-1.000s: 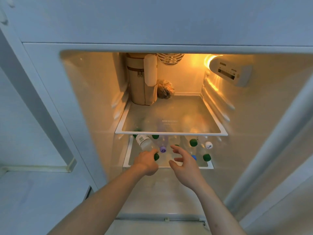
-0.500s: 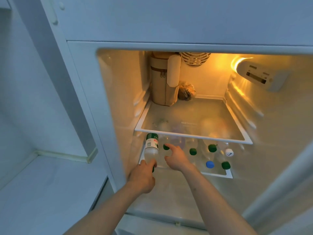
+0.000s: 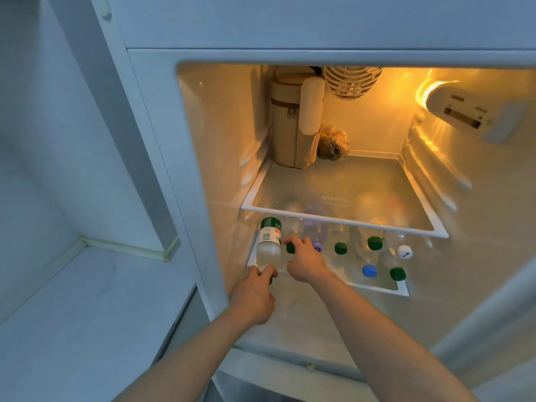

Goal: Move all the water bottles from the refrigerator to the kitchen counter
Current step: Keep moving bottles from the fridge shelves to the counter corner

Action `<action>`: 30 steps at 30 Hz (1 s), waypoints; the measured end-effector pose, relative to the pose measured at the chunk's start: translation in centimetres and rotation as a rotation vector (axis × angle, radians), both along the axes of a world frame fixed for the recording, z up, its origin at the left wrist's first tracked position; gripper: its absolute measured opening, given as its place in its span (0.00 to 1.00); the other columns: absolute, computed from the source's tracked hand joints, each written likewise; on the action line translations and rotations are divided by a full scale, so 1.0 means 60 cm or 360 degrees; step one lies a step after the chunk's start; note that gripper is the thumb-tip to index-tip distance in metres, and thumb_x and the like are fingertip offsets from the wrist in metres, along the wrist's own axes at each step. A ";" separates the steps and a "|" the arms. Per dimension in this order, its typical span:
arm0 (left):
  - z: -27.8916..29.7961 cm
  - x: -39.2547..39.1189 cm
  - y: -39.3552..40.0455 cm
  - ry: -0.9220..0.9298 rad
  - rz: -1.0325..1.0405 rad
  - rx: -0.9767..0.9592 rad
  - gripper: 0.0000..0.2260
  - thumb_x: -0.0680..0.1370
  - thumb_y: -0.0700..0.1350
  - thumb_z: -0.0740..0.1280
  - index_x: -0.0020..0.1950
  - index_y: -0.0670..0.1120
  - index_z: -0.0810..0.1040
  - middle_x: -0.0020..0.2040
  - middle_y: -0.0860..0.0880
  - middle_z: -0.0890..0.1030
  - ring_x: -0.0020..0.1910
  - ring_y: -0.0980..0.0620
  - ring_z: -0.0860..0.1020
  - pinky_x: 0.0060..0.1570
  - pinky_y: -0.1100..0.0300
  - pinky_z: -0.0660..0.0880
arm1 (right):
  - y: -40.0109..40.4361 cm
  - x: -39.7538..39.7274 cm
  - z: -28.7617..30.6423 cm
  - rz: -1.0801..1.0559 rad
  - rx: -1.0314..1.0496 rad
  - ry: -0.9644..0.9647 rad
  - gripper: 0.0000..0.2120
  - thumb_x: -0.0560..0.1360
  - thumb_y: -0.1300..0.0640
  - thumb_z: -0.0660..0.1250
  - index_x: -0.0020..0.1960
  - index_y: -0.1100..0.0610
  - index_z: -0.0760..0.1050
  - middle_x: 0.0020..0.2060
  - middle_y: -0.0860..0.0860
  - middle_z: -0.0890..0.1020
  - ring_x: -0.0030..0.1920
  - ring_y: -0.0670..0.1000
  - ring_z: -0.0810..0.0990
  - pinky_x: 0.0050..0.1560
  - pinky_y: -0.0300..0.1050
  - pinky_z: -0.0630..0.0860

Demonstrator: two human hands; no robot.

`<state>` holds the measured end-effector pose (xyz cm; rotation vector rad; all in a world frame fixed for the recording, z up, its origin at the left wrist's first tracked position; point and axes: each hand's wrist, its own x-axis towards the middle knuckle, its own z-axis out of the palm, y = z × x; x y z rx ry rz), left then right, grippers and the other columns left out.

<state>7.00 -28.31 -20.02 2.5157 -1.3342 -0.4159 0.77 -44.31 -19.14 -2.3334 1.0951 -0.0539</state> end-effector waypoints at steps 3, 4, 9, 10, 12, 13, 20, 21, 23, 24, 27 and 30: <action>-0.005 -0.007 0.010 -0.0025 0.0047 -0.0095 0.17 0.80 0.42 0.65 0.64 0.56 0.66 0.60 0.49 0.70 0.44 0.48 0.76 0.38 0.57 0.75 | 0.016 -0.013 -0.013 0.0012 -0.0038 -0.0056 0.26 0.77 0.63 0.69 0.71 0.45 0.68 0.64 0.53 0.70 0.59 0.58 0.79 0.58 0.51 0.79; -0.005 -0.007 0.012 -0.0047 0.0049 -0.0133 0.16 0.80 0.42 0.65 0.63 0.56 0.66 0.60 0.49 0.70 0.44 0.48 0.76 0.38 0.57 0.75 | 0.020 -0.017 -0.017 0.0009 -0.0073 -0.0082 0.27 0.77 0.61 0.70 0.71 0.44 0.68 0.64 0.53 0.70 0.59 0.58 0.80 0.58 0.52 0.79; -0.003 -0.023 0.042 -0.0086 0.0070 -0.0298 0.11 0.82 0.44 0.64 0.61 0.56 0.66 0.58 0.50 0.72 0.43 0.50 0.76 0.41 0.57 0.78 | 0.040 -0.033 -0.029 -0.0050 -0.0178 -0.0179 0.25 0.76 0.60 0.72 0.69 0.44 0.69 0.62 0.53 0.72 0.60 0.58 0.79 0.60 0.53 0.78; 0.001 -0.027 0.050 -0.0088 0.0086 -0.0327 0.10 0.83 0.44 0.63 0.60 0.56 0.67 0.58 0.50 0.72 0.43 0.50 0.76 0.40 0.57 0.77 | 0.045 -0.037 -0.031 -0.0071 -0.0179 -0.0210 0.23 0.76 0.59 0.72 0.67 0.46 0.70 0.61 0.53 0.73 0.59 0.58 0.79 0.59 0.53 0.78; 0.014 -0.035 0.066 -0.0101 0.0106 -0.0399 0.08 0.83 0.45 0.62 0.60 0.55 0.67 0.58 0.50 0.71 0.43 0.50 0.75 0.38 0.58 0.74 | 0.056 -0.047 -0.035 -0.0137 -0.0142 -0.0301 0.20 0.76 0.57 0.74 0.64 0.47 0.71 0.59 0.52 0.73 0.57 0.58 0.80 0.57 0.53 0.79; 0.023 -0.038 0.075 -0.0116 0.0107 -0.0437 0.08 0.84 0.45 0.62 0.59 0.55 0.67 0.58 0.50 0.71 0.42 0.49 0.75 0.37 0.57 0.73 | 0.064 -0.052 -0.035 -0.0174 -0.0116 -0.0359 0.19 0.77 0.56 0.74 0.62 0.48 0.70 0.58 0.51 0.73 0.55 0.57 0.80 0.56 0.52 0.79; 0.105 -0.043 0.133 -0.0257 0.0100 -0.0751 0.05 0.84 0.46 0.61 0.58 0.55 0.69 0.53 0.53 0.70 0.32 0.52 0.69 0.30 0.59 0.62 | 0.115 -0.080 0.004 -0.0420 -0.0219 -0.0729 0.10 0.80 0.52 0.71 0.52 0.44 0.70 0.55 0.50 0.73 0.42 0.54 0.75 0.43 0.48 0.75; 0.118 -0.045 0.144 -0.0260 0.0103 -0.0786 0.05 0.84 0.47 0.62 0.58 0.56 0.69 0.53 0.55 0.70 0.32 0.53 0.69 0.29 0.61 0.62 | 0.125 -0.085 0.016 -0.0427 -0.0251 -0.0778 0.08 0.80 0.53 0.70 0.52 0.44 0.71 0.56 0.51 0.73 0.42 0.55 0.75 0.43 0.48 0.74; 0.140 -0.054 0.171 -0.0235 0.0104 -0.0836 0.05 0.84 0.48 0.62 0.58 0.57 0.69 0.51 0.57 0.68 0.31 0.55 0.69 0.29 0.67 0.61 | 0.142 -0.095 0.043 -0.0431 -0.0284 -0.0929 0.06 0.80 0.55 0.69 0.53 0.46 0.73 0.55 0.52 0.73 0.43 0.56 0.74 0.45 0.49 0.73; 0.148 -0.059 0.186 -0.0214 0.0104 -0.0850 0.05 0.84 0.48 0.63 0.58 0.57 0.70 0.50 0.58 0.68 0.31 0.57 0.70 0.29 0.68 0.62 | 0.149 -0.099 0.057 -0.0430 -0.0290 -0.1009 0.05 0.81 0.56 0.68 0.54 0.47 0.74 0.54 0.52 0.73 0.43 0.56 0.75 0.46 0.50 0.73; 0.158 -0.074 0.242 -0.0175 0.0094 -0.0835 0.05 0.84 0.50 0.63 0.58 0.59 0.69 0.48 0.59 0.69 0.35 0.59 0.73 0.32 0.69 0.67 | 0.178 -0.110 0.099 -0.0385 -0.0320 -0.1110 0.05 0.82 0.53 0.67 0.54 0.44 0.73 0.53 0.49 0.72 0.41 0.54 0.78 0.48 0.55 0.79; 0.160 -0.085 0.309 -0.0153 0.0149 -0.0797 0.05 0.83 0.52 0.63 0.57 0.60 0.69 0.47 0.58 0.69 0.37 0.57 0.74 0.37 0.59 0.71 | 0.221 -0.126 0.135 -0.0296 -0.0308 -0.1117 0.06 0.81 0.51 0.67 0.52 0.41 0.71 0.53 0.48 0.72 0.41 0.55 0.82 0.47 0.60 0.82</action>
